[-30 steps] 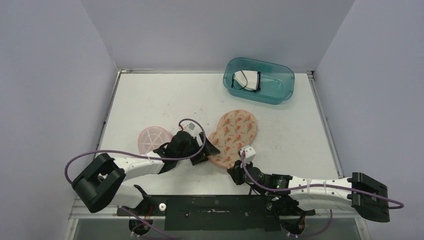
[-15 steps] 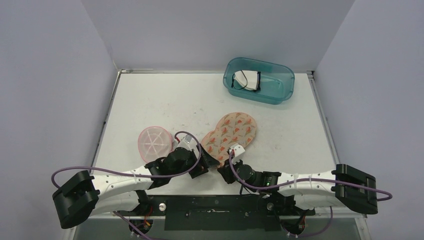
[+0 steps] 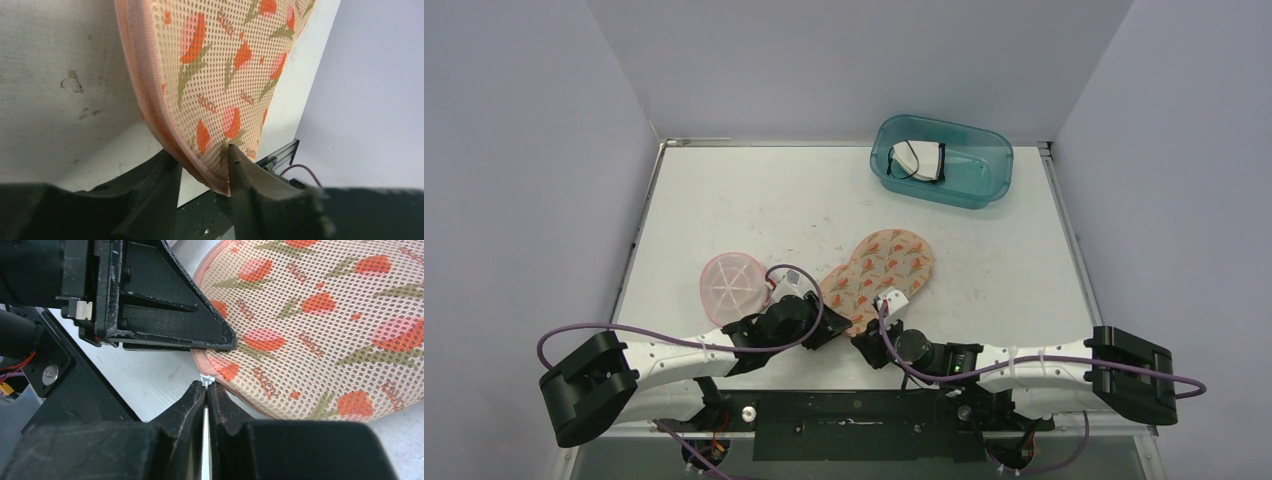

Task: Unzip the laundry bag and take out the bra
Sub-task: Unzip the laundry bag at the center of the board.

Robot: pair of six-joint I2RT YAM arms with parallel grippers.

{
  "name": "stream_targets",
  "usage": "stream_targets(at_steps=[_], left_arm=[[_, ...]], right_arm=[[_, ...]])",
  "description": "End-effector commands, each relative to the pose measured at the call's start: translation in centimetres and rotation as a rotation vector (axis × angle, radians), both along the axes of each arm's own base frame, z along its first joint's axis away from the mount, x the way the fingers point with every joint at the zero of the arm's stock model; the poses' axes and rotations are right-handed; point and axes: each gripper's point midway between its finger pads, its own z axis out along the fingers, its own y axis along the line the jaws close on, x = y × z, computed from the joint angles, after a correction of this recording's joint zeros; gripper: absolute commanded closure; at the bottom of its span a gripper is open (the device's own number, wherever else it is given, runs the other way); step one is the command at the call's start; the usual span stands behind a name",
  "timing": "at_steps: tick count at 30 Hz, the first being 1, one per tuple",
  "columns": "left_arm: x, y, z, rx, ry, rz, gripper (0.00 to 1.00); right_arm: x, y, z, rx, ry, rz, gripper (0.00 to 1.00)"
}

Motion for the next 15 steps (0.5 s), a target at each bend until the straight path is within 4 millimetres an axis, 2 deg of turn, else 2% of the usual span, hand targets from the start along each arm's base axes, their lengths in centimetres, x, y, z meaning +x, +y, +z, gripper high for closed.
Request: stream_targets(at_steps=[1,4,10,15], left_arm=[[1.7,-0.3,1.6,-0.042,-0.038,0.063,0.71],[1.8,0.0,1.3,-0.036,-0.031,0.077,0.78],[2.1,0.6,0.8,-0.022,-0.021,0.094,1.0],[2.2,1.2,0.4,-0.019,-0.009,0.103,1.0]], right_arm=[[0.2,1.2,3.3,0.108,-0.035,-0.002,0.95],[0.2,0.8,3.0,0.101,-0.031,-0.008,0.95],[0.3,-0.1,2.6,0.077,-0.027,-0.031,0.95],[0.5,-1.6,2.2,0.042,-0.025,-0.069,0.95]])
